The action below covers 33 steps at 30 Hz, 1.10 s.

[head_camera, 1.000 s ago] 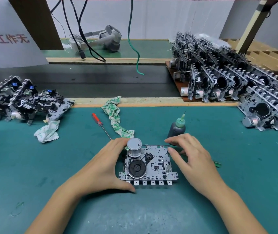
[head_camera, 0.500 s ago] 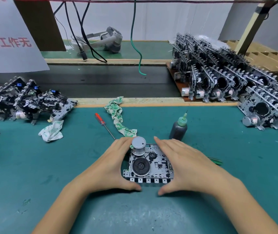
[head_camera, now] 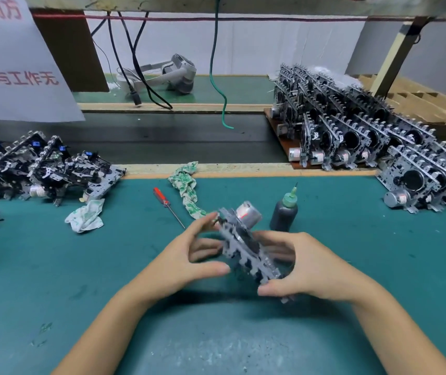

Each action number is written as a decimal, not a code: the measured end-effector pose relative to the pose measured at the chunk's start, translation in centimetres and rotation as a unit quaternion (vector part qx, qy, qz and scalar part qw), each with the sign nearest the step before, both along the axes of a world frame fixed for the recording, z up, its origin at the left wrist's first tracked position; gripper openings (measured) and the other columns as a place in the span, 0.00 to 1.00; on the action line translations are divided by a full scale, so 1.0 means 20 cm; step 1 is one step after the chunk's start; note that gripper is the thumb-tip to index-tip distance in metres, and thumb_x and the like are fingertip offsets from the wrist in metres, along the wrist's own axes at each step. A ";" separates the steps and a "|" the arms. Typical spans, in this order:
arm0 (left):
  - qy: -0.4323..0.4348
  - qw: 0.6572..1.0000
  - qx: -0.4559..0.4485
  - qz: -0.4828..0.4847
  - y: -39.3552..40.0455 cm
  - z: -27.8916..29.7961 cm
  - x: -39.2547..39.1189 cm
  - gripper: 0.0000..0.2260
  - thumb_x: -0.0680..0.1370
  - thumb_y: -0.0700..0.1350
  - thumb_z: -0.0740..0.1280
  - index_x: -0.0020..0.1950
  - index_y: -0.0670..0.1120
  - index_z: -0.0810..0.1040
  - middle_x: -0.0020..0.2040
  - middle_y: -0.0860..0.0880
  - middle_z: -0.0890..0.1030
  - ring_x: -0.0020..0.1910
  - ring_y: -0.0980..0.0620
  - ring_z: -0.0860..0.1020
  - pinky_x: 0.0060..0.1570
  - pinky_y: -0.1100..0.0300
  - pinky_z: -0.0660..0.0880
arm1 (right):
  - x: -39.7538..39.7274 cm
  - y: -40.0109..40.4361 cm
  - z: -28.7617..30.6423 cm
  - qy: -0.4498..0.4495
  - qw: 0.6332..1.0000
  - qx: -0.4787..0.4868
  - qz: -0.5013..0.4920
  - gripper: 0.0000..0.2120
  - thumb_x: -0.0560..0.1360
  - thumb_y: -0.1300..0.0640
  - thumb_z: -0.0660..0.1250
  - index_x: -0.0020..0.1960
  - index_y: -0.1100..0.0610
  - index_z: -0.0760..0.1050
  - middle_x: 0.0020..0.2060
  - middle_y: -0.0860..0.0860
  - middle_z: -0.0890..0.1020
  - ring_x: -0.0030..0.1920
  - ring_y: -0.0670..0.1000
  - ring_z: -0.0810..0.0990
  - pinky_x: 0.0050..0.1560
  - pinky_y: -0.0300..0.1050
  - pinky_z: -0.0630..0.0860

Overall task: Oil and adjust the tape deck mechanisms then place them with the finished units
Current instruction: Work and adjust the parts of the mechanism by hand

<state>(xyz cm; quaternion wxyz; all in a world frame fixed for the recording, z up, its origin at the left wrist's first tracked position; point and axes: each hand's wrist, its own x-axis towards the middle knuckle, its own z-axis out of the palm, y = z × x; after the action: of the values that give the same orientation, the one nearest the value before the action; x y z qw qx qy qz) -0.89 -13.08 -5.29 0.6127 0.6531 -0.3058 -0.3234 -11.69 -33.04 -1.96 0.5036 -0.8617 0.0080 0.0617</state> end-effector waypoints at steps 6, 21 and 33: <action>0.428 0.889 -0.138 -0.084 -0.09 -0.02 -0.08 0.33 0.52 0.68 0.78 0.38 0.43 0.75 0.23 0.48 0.68 0.22 0.57 0.67 0.27 0.66 0.71 | 0.00 0.21 -0.05 0.084 0.873 0.458 0.147 0.24 0.67 0.37 0.71 0.59 0.46 0.79 0.58 0.44 0.81 0.61 0.45 0.77 0.63 0.43 0.72; 0.434 0.875 -0.205 -0.070 -0.12 -0.03 -0.09 0.28 0.67 0.48 0.76 0.62 0.36 0.77 0.63 0.34 0.76 0.60 0.37 0.77 0.59 0.45 0.74 | -0.02 -0.10 -0.06 0.036 0.981 0.131 -0.139 0.21 0.64 0.36 0.69 0.35 0.54 0.85 0.36 0.52 0.86 0.40 0.48 0.84 0.43 0.38 0.78; 0.433 0.882 -0.174 -0.071 -0.12 -0.09 -0.09 0.29 0.68 0.46 0.73 0.65 0.36 0.74 0.67 0.35 0.73 0.65 0.37 0.73 0.58 0.42 0.74 | -0.04 -0.26 -0.15 0.034 0.962 -0.255 -0.095 0.07 0.77 0.50 0.64 0.41 0.45 0.69 0.36 0.44 0.79 0.39 0.40 0.72 0.40 0.35 0.67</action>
<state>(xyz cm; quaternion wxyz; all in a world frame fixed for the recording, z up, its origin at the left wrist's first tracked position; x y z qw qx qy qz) -2.74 -15.47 -7.16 0.7635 0.3073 -0.1068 -0.5579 -12.57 -38.17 -5.06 0.2707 -0.9541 0.1219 0.0386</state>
